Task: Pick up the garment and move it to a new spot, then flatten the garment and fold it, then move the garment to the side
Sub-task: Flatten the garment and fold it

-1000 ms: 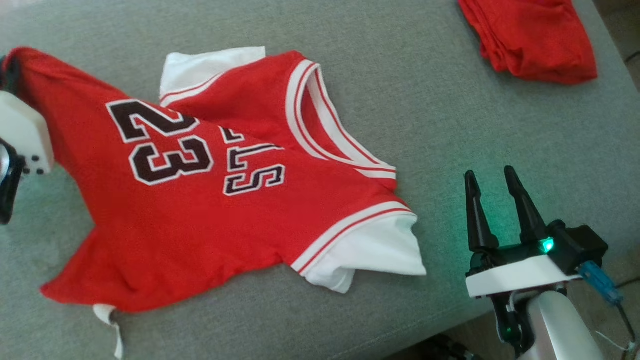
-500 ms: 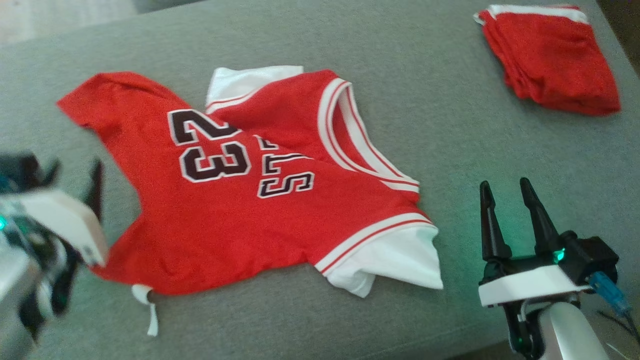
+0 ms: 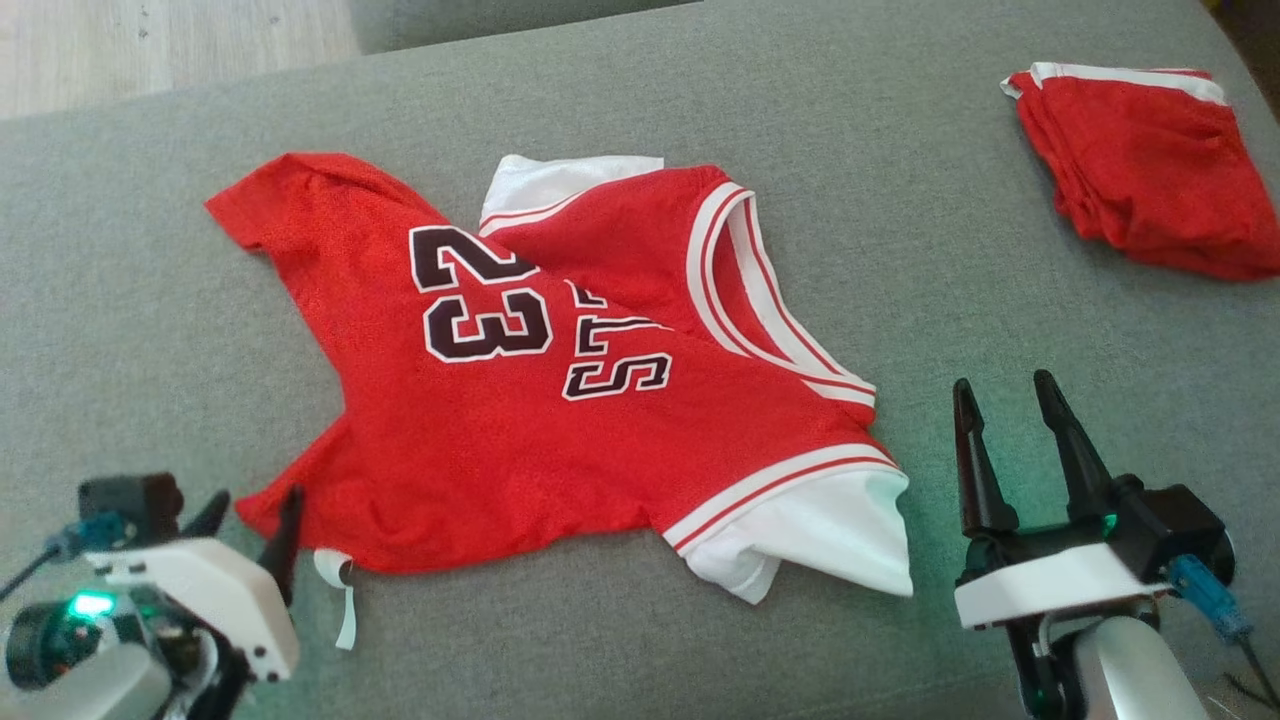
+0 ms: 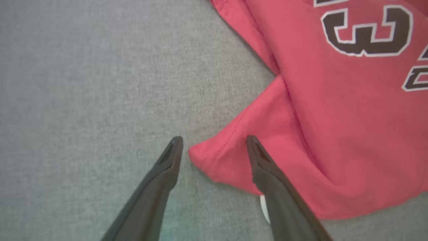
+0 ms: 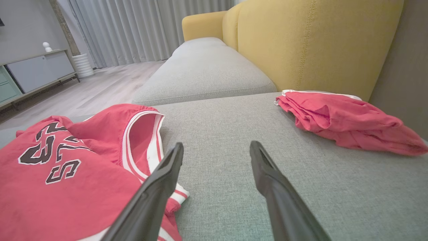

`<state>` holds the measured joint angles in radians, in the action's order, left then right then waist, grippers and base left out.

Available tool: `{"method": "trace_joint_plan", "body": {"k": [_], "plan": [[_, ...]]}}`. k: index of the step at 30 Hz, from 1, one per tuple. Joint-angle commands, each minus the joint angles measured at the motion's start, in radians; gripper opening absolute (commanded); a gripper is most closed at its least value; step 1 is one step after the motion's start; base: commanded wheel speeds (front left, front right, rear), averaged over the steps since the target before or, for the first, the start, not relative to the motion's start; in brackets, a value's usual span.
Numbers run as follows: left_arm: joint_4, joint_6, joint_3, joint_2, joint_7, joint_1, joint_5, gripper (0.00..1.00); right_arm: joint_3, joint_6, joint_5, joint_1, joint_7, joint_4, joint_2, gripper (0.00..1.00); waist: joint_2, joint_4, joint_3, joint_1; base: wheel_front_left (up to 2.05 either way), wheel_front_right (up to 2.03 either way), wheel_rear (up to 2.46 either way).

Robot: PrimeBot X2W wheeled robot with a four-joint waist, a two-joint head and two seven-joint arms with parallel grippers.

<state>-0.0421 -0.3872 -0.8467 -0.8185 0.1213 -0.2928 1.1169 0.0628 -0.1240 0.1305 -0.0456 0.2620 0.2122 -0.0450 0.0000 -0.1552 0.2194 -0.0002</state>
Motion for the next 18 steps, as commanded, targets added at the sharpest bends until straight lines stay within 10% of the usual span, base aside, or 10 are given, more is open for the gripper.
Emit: {"method": "trace_joint_plan", "body": {"k": [1,8,9,11,18], "plan": [[0.024,0.003,0.039,-0.03,-0.013,-0.015,0.012,1.0,0.019,-0.007,-0.006,0.007,0.0,-0.024,-0.005,1.0,0.0,0.0,-0.003,0.0002,0.0,0.0,0.0],[-0.051,0.023,0.027,0.009,-0.022,0.004,0.03,1.0,0.026,-0.007,-0.009,0.011,0.0,-0.023,-0.005,1.0,0.0,-0.009,-0.008,0.0002,0.0,0.0,0.0],[-0.063,0.027,0.029,0.016,-0.028,0.003,0.033,0.89,0.025,-0.007,-0.009,0.01,0.0,-0.024,-0.005,1.0,0.0,-0.011,-0.008,0.0002,0.0,0.0,0.0],[-0.08,0.04,0.032,0.031,-0.039,-0.001,0.036,0.1,0.024,-0.007,-0.01,0.01,0.0,-0.024,-0.005,1.0,0.0,-0.012,-0.009,0.0002,0.0,0.0,0.0],[-0.092,0.038,0.043,0.05,-0.104,0.004,0.017,0.0,0.013,-0.007,-0.011,0.029,0.0,-0.026,-0.005,1.0,0.0,0.003,-0.02,0.0002,0.0,0.0,0.0]]}}
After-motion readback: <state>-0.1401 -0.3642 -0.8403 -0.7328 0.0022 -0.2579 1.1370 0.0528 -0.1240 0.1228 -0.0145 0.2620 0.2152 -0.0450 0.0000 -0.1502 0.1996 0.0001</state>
